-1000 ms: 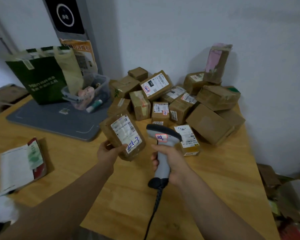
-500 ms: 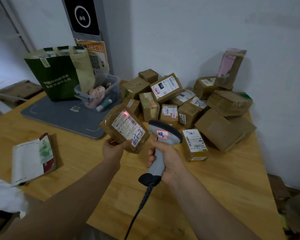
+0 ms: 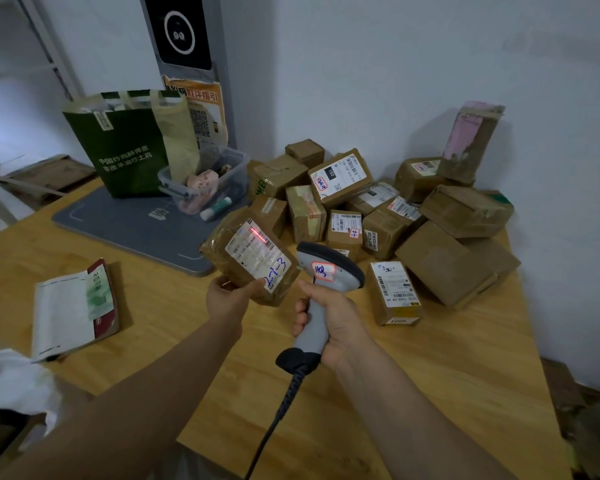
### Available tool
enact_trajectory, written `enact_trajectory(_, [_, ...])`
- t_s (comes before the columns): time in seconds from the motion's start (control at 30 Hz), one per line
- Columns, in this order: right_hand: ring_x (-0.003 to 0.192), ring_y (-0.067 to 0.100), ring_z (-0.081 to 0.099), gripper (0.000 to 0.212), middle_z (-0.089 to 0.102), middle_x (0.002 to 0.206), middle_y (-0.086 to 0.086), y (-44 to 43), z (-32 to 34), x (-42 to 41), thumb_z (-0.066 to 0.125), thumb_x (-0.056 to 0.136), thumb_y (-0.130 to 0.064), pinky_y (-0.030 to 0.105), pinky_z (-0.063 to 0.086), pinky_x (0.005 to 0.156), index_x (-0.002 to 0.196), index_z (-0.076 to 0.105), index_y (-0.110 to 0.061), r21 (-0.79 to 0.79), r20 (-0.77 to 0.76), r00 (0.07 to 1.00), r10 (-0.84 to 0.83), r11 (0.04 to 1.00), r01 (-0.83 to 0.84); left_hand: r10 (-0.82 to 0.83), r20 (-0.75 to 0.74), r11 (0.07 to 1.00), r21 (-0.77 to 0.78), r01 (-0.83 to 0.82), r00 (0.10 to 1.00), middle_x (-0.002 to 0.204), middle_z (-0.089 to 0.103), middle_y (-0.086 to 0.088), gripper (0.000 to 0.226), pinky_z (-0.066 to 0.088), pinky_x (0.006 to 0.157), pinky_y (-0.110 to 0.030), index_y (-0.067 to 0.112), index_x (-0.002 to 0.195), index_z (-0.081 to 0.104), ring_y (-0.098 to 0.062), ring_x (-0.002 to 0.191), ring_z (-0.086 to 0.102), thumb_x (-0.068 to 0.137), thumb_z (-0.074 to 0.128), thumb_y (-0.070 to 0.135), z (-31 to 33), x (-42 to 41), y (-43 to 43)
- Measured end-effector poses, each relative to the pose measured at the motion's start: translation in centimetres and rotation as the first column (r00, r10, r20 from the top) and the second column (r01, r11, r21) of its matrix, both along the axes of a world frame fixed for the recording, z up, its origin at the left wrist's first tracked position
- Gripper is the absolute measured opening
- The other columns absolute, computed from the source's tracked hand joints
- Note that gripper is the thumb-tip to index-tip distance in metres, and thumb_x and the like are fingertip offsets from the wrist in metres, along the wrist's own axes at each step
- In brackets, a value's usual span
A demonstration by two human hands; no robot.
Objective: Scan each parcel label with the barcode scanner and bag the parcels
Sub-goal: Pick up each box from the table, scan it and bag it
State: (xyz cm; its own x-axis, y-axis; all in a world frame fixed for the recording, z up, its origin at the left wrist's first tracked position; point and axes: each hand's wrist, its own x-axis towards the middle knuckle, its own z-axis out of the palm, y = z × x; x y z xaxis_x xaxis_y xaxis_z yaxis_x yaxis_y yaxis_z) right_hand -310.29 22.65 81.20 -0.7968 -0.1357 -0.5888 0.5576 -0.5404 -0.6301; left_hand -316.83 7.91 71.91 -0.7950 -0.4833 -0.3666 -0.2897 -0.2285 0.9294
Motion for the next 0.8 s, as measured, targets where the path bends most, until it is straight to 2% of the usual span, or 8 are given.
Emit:
enact_trajectory(0.27, [0.04,0.014,0.048,0.012,0.057,0.055,0.009,-1.0,-0.2,-0.2,0.07,0.083,-0.013,0.02,0.042,0.042,0.077,0.061,-0.007,0.058,-0.057,0.997,0.05,0.997,-0.046,0.046,0.013,0.998,0.045,-0.047,0.999,0.101,0.062,-0.003,0.062,0.052,0.093,-0.038,0.005,0.122,0.05,-0.022,0.101,0.062,0.07,0.083,0.009,-0.6,0.6,-1.5])
enact_trajectory(0.37, [0.039,0.014,0.048,0.013,0.057,0.055,0.009,-2.5,-0.3,-0.2,0.069,0.083,-0.013,0.019,0.041,0.041,0.078,0.059,-0.007,0.072,-0.044,0.991,0.126,0.99,-0.122,0.125,0.008,0.987,0.103,-0.125,0.992,0.108,0.065,-0.006,0.064,0.053,0.094,-0.038,0.005,0.123,0.051,-0.022,0.102,0.064,0.07,0.085,0.017,-0.9,1.6,-3.5])
enact_trajectory(0.5, [0.04,0.013,0.046,0.015,0.055,0.054,0.006,-6.0,-1.0,0.2,0.068,0.084,-0.012,0.02,0.04,0.042,0.077,0.054,-0.01,0.092,0.009,0.962,0.273,0.958,-0.273,0.296,-0.015,0.933,0.218,-0.286,0.955,0.116,0.066,-0.01,0.055,0.053,0.089,-0.031,0.002,0.126,0.054,-0.025,0.108,0.064,0.08,0.077,0.021,-1.5,4.8,-7.5])
enact_trajectory(0.6, [0.042,0.013,0.045,0.014,0.054,0.053,0.005,-9.3,-2.0,1.0,0.067,0.084,-0.011,0.021,0.039,0.043,0.077,0.055,-0.01,0.097,0.044,0.91,0.413,0.905,-0.415,0.434,-0.015,0.875,0.245,-0.417,0.901,0.125,0.061,-0.02,0.05,0.051,0.092,-0.033,0.002,0.127,0.057,-0.033,0.121,0.055,0.084,0.073,0.023,-2.1,8.0,-11.3])
enact_trajectory(0.7, [0.04,0.012,0.044,0.018,0.052,0.052,0.004,-13.0,-2.9,2.3,0.065,0.086,-0.011,0.021,0.037,0.043,0.072,0.053,-0.01,0.08,0.086,0.828,0.554,0.825,-0.56,0.571,0.016,0.8,0.212,-0.561,0.821,0.123,0.064,-0.014,0.051,0.051,0.096,-0.035,0.003,0.131,0.053,-0.029,0.115,0.061,0.088,0.069,0.025,-2.7,12.0,-14.7])
enact_trajectory(0.8, [0.041,0.014,0.045,0.016,0.053,0.054,0.006,-16.5,-4.0,3.8,0.066,0.083,-0.008,0.022,0.039,0.042,0.073,0.054,-0.01,0.106,0.081,0.749,0.658,0.741,-0.663,0.731,0.099,0.641,0.24,-0.729,0.675,0.121,0.063,-0.012,0.051,0.052,0.086,-0.032,0.004,0.13,0.052,-0.027,0.111,0.062,0.087,0.07,0.026,-3.3,16.2,-17.7])
